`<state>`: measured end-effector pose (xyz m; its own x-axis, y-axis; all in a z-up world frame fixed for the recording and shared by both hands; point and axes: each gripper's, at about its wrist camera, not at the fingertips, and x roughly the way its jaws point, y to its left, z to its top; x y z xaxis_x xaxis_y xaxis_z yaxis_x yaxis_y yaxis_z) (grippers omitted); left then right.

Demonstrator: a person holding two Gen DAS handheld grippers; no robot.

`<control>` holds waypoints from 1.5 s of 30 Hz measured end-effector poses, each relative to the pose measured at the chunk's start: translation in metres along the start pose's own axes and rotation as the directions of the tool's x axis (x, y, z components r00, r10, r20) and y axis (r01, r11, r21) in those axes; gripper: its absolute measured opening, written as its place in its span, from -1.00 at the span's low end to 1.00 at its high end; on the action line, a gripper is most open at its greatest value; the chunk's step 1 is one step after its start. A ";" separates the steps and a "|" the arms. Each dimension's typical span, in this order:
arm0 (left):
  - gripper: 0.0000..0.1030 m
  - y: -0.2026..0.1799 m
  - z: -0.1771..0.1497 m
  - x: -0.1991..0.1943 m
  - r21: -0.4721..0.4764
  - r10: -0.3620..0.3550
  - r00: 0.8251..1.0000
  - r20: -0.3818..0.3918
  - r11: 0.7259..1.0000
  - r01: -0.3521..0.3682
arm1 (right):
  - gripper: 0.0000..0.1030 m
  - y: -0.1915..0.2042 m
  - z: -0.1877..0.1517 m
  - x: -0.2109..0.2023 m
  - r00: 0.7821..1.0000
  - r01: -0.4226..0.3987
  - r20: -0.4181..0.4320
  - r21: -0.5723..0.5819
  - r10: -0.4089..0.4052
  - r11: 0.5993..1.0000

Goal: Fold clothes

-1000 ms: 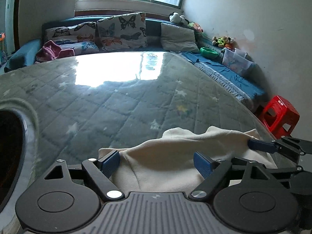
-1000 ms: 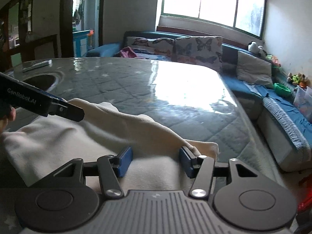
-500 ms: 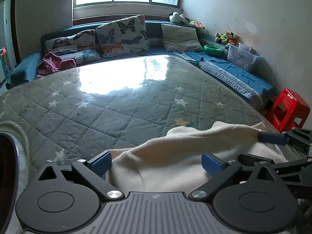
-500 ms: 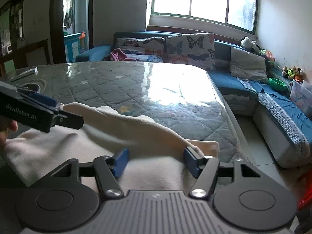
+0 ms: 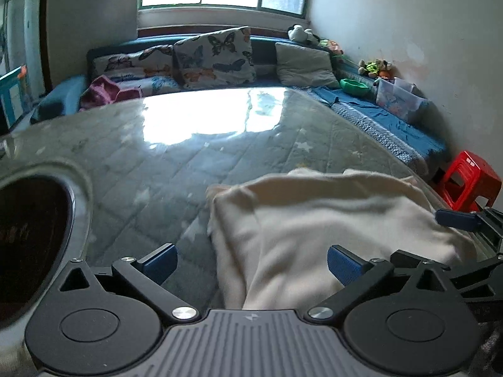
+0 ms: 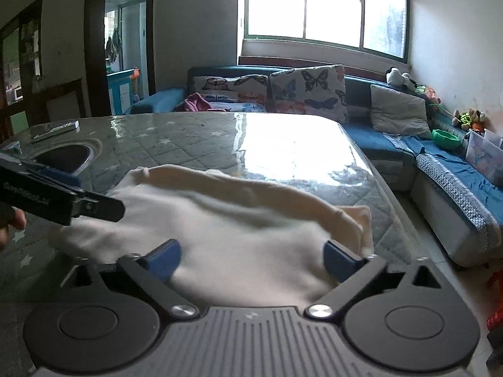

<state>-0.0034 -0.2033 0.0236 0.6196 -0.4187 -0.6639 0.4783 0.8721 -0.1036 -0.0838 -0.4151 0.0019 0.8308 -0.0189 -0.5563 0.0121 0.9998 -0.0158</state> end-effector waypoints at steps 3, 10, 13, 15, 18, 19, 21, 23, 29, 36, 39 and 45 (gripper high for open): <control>1.00 0.002 -0.010 -0.003 -0.010 0.008 1.000 -0.009 1.000 -0.008 | 1.00 0.005 -0.005 -0.003 1.000 0.019 0.009 -0.010 -0.019 1.000; 1.00 0.004 -0.021 -0.002 -0.043 0.016 1.000 -0.001 0.999 -0.016 | 1.00 0.011 -0.005 0.002 0.999 0.035 -0.003 -0.027 -0.035 0.999; 1.00 0.003 -0.023 -0.001 -0.043 0.023 1.000 0.008 0.999 -0.022 | 1.00 0.010 -0.004 0.005 0.999 0.029 -0.020 -0.019 -0.029 0.999; 1.00 0.002 -0.025 0.000 -0.043 0.028 1.000 0.014 0.999 -0.027 | 1.00 0.008 -0.004 0.008 0.999 0.021 -0.031 -0.010 -0.021 1.000; 1.00 0.001 -0.028 0.000 -0.040 0.036 0.999 0.032 0.999 -0.035 | 1.00 0.007 -0.005 0.009 0.999 0.014 -0.034 0.000 -0.014 1.000; 1.00 0.001 -0.029 0.000 -0.040 0.039 0.998 0.040 0.999 -0.038 | 1.00 0.006 -0.006 0.009 0.999 0.012 -0.035 0.003 -0.012 1.000; 1.00 0.000 -0.031 0.000 -0.040 0.046 0.997 0.056 0.998 -0.043 | 1.00 0.005 -0.007 0.010 0.999 0.007 -0.038 0.010 -0.007 1.000; 1.00 -0.001 -0.033 -0.001 -0.040 0.052 0.996 0.071 0.998 -0.049 | 1.00 0.004 -0.007 0.010 0.999 0.003 -0.040 0.017 -0.002 1.000; 1.00 0.000 -0.035 -0.001 -0.044 0.054 0.995 0.089 0.998 -0.050 | 1.00 0.004 -0.008 0.011 0.999 0.001 -0.040 0.020 0.000 1.000; 1.00 0.001 -0.036 -0.002 -0.056 0.040 0.995 0.096 0.998 -0.035 | 1.00 0.004 -0.009 0.011 0.999 0.002 -0.040 0.020 -0.002 1.000; 1.00 0.004 -0.037 -0.004 -0.070 0.028 0.994 0.102 0.997 -0.020 | 1.00 0.004 -0.009 0.011 0.999 0.003 -0.040 0.020 -0.002 1.000; 1.00 0.005 -0.038 -0.005 -0.066 0.030 0.995 0.099 0.998 -0.024 | 1.00 0.003 -0.009 0.010 0.999 0.004 -0.040 0.020 -0.003 1.000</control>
